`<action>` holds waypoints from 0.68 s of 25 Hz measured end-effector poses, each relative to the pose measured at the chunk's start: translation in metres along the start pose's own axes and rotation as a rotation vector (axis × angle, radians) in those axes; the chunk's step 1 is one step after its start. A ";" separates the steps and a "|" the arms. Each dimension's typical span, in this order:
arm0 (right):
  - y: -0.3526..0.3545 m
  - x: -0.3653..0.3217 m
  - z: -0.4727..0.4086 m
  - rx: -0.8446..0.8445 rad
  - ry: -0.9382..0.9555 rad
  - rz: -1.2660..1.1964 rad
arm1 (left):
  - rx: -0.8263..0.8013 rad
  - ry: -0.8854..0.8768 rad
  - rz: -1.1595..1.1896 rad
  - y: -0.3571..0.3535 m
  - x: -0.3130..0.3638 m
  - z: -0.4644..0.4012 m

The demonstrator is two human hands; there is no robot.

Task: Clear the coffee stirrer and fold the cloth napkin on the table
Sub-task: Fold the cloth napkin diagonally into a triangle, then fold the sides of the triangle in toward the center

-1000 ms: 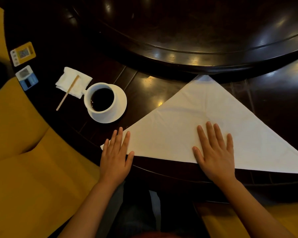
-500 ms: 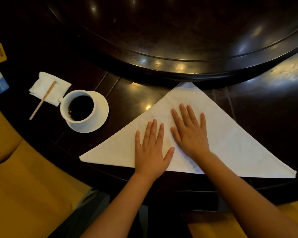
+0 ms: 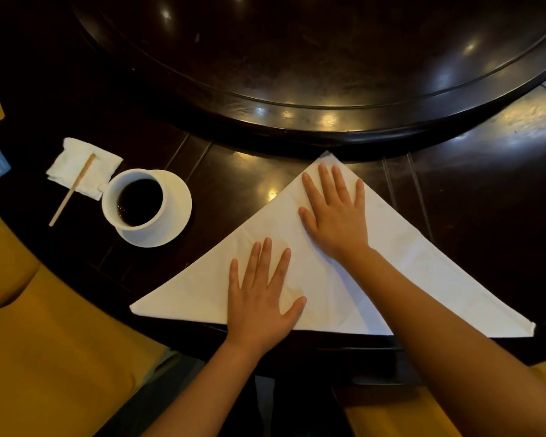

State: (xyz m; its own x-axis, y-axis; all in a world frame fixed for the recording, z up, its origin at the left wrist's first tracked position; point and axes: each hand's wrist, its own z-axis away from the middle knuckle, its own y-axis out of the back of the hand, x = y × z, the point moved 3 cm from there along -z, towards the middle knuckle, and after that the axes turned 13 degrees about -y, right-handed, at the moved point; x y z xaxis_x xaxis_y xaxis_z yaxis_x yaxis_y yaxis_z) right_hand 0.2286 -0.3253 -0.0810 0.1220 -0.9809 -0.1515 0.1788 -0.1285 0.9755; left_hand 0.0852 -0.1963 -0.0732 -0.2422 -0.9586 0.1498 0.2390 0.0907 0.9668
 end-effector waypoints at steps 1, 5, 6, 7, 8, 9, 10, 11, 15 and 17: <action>-0.002 -0.005 0.008 0.000 0.001 -0.005 | -0.010 -0.001 0.002 -0.002 -0.001 0.009; -0.007 -0.014 0.022 -0.020 -0.030 -0.013 | -0.037 -0.014 -0.009 -0.007 -0.006 0.030; -0.005 -0.013 0.017 -0.027 -0.057 -0.021 | -0.042 -0.016 -0.018 -0.006 -0.006 0.030; -0.002 -0.012 0.011 -0.037 -0.087 -0.030 | -0.046 -0.017 -0.023 -0.004 -0.006 0.030; 0.002 -0.012 0.005 -0.046 -0.109 -0.038 | -0.047 -0.016 -0.025 -0.003 -0.005 0.029; 0.005 -0.011 0.003 -0.055 -0.120 -0.047 | -0.044 -0.014 -0.022 -0.001 -0.005 0.029; 0.009 -0.010 0.006 -0.056 -0.123 -0.063 | -0.036 -0.010 -0.011 0.000 -0.004 0.029; 0.012 -0.007 0.014 -0.050 -0.131 -0.089 | -0.022 -0.003 0.007 0.001 -0.004 0.030; 0.024 0.039 0.074 -0.031 -0.310 -0.193 | 0.043 -0.003 0.076 0.008 0.011 0.017; 0.031 0.073 0.106 -0.032 -0.440 -0.189 | 0.027 -0.098 0.054 0.009 0.031 0.001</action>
State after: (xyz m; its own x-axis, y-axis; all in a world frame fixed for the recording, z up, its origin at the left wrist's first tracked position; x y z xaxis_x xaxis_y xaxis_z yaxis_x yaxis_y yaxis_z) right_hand 0.1399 -0.4162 -0.0451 -0.3393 -0.9102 -0.2374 0.1886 -0.3131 0.9308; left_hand 0.0792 -0.2255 -0.0597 -0.3211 -0.9212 0.2197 0.2288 0.1496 0.9619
